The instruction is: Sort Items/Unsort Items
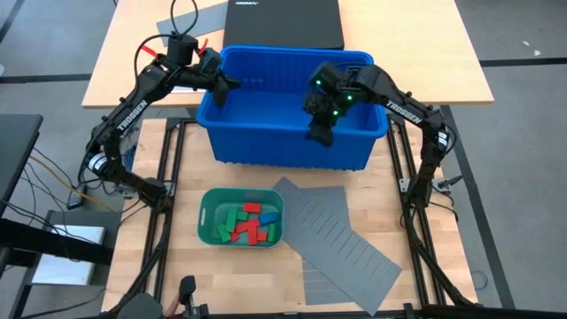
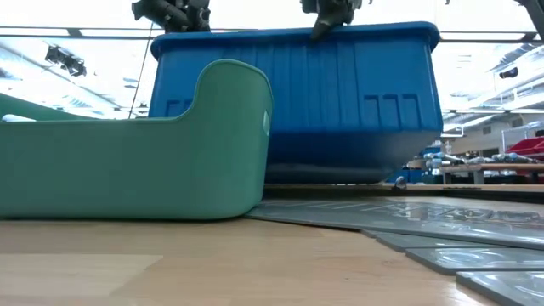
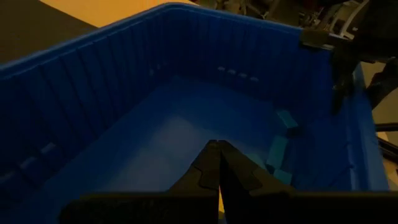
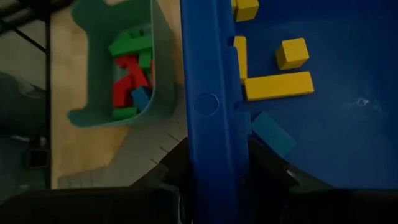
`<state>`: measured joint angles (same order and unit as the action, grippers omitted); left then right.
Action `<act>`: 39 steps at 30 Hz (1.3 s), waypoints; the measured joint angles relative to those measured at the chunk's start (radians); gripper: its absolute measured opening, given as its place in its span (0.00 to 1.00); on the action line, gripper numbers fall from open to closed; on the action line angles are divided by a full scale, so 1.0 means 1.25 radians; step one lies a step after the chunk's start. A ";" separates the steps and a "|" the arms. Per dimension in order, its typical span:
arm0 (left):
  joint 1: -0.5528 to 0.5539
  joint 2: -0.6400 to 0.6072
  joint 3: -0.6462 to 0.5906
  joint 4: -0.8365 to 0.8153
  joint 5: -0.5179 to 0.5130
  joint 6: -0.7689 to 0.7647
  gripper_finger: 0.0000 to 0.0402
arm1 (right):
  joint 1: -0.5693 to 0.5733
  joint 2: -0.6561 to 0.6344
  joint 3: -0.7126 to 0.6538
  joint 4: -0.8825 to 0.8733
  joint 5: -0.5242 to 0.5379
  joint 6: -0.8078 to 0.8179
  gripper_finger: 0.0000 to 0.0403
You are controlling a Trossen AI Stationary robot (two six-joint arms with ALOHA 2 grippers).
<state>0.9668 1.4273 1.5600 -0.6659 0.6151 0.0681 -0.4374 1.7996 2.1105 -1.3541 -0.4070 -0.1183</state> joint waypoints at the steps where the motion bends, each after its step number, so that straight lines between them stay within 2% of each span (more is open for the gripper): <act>1: 0.000 0.000 0.000 0.003 0.000 -0.004 0.01 | 0.000 0.000 0.007 -0.001 -0.007 0.010 0.26; 9: 0.000 0.000 0.000 0.058 0.000 -0.043 0.01 | -0.013 -0.001 0.075 -0.005 -0.044 0.061 0.26; 26: 0.000 0.000 0.000 0.078 0.000 -0.064 0.01 | -0.086 -0.004 0.081 0.013 -0.126 0.040 0.26; 31: 0.000 0.000 0.000 0.078 0.000 -0.065 0.01 | -0.116 -0.004 0.081 0.054 -0.189 0.079 0.26; 39: 0.000 0.000 0.000 0.079 0.000 -0.075 0.01 | -0.142 -0.004 0.081 0.081 -0.218 0.104 0.26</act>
<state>0.9668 1.4269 1.5600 -0.5672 0.6154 -0.0258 -0.6154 1.7947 2.2124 -1.2526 -0.6789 0.0123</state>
